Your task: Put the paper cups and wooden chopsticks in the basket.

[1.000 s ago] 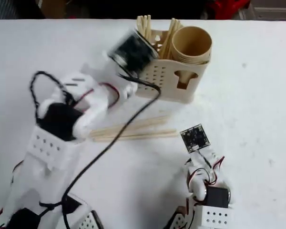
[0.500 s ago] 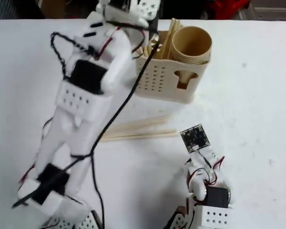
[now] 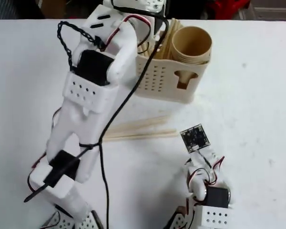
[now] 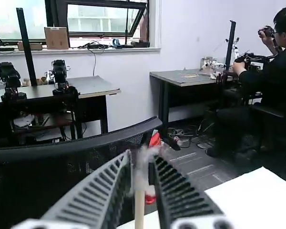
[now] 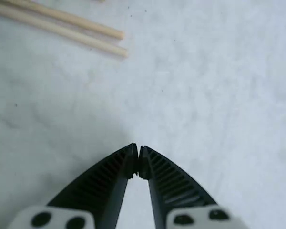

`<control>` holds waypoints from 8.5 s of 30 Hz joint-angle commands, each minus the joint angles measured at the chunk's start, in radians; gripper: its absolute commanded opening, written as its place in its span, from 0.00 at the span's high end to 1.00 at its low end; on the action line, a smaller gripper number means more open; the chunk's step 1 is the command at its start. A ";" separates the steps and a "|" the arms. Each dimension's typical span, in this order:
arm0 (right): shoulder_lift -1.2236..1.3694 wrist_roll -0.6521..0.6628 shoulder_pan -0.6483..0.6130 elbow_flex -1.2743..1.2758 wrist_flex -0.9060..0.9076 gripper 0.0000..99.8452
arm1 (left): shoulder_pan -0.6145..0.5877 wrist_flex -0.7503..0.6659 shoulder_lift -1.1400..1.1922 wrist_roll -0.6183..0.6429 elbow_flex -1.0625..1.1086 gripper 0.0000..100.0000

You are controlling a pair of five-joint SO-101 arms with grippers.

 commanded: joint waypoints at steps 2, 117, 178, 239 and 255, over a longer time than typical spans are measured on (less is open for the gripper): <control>-0.007 0.012 0.004 0.008 0.002 0.98 | 0.013 0.003 -0.008 0.011 -0.044 0.91; -0.007 0.012 0.004 0.008 0.002 0.98 | 0.059 -0.101 -0.487 -0.212 0.806 0.98; -0.007 0.012 0.005 0.008 0.002 0.98 | -0.001 0.265 -0.076 -0.703 1.062 0.92; -0.007 0.012 0.004 0.008 0.002 0.98 | 0.016 -0.212 -0.231 -0.026 0.382 0.98; -0.007 0.012 0.004 0.008 0.002 0.98 | 0.013 -0.051 -0.015 0.021 0.100 0.90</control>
